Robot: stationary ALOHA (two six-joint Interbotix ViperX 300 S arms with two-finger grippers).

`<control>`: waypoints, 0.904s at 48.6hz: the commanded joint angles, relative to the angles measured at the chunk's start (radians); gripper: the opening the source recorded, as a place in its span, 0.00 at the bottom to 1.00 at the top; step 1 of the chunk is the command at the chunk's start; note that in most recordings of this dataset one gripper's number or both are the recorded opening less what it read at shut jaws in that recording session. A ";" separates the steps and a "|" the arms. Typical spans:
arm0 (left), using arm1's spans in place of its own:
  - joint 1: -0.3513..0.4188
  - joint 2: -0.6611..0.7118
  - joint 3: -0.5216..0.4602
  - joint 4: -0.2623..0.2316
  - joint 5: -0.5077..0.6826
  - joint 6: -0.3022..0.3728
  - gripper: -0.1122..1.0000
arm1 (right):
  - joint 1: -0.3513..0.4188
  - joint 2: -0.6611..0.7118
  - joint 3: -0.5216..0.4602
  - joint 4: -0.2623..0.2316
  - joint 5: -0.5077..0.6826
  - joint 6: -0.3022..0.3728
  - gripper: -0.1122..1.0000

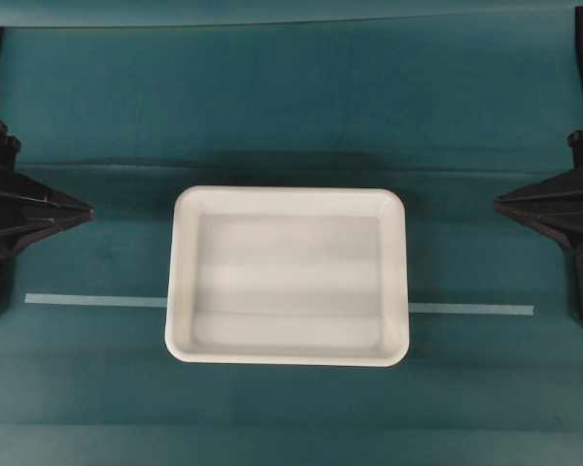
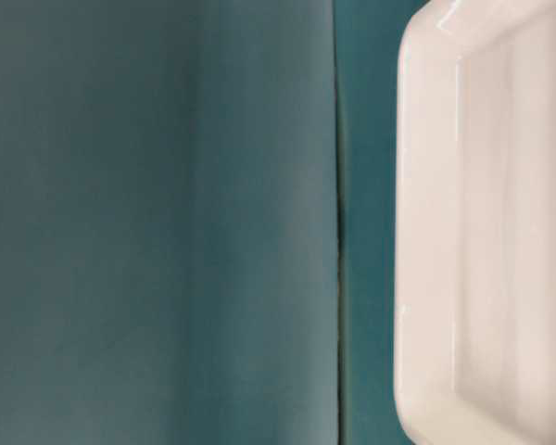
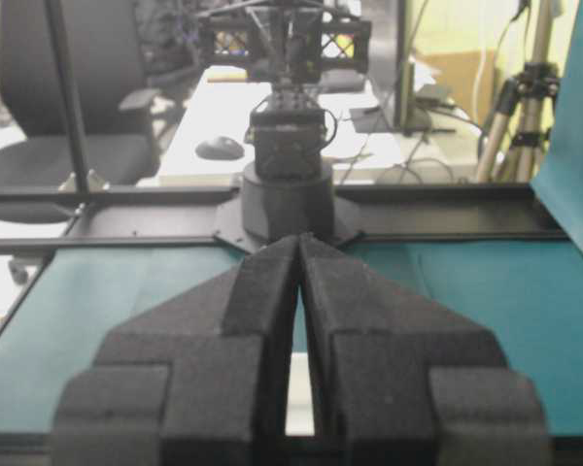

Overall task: Lift the white case with both hands.
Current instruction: 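Open both grippers and move them inward toward the tray's short sides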

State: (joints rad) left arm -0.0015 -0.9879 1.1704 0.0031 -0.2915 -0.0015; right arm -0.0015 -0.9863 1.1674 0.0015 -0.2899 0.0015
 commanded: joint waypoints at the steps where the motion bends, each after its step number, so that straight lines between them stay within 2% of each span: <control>1: -0.003 0.028 -0.023 0.012 0.021 -0.048 0.23 | -0.002 0.009 -0.009 0.006 -0.006 0.011 0.18; 3: -0.003 0.028 -0.031 0.011 0.034 -0.075 0.22 | -0.002 0.012 -0.015 0.043 0.005 0.020 0.18; 8: -0.005 0.034 -0.048 0.012 0.049 -0.160 0.09 | -0.003 0.017 -0.037 0.160 0.051 0.087 0.10; 13: -0.011 0.038 -0.064 0.012 0.052 -0.250 0.07 | -0.008 0.021 -0.054 0.249 0.112 0.170 0.10; 19: -0.025 0.052 -0.083 0.012 0.087 -0.414 0.07 | -0.008 0.038 -0.071 0.341 0.173 0.281 0.10; 24: -0.025 0.072 -0.091 0.012 0.109 -0.589 0.07 | -0.008 0.069 -0.080 0.408 0.229 0.402 0.10; 29: -0.025 0.089 -0.089 0.012 0.124 -0.787 0.07 | -0.008 0.103 -0.084 0.437 0.278 0.515 0.10; 34: -0.025 0.112 -0.089 0.012 0.163 -0.968 0.07 | -0.008 0.141 -0.084 0.439 0.316 0.617 0.10; 38: -0.025 0.130 -0.091 0.012 0.196 -1.060 0.07 | -0.014 0.172 -0.084 0.439 0.339 0.689 0.10; 44: -0.020 0.161 -0.091 0.012 0.227 -1.147 0.07 | -0.035 0.215 -0.078 0.439 0.371 0.801 0.10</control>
State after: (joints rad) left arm -0.0245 -0.8682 1.1029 0.0123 -0.0752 -1.1152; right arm -0.0199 -0.8176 1.0999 0.4372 0.0706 0.7609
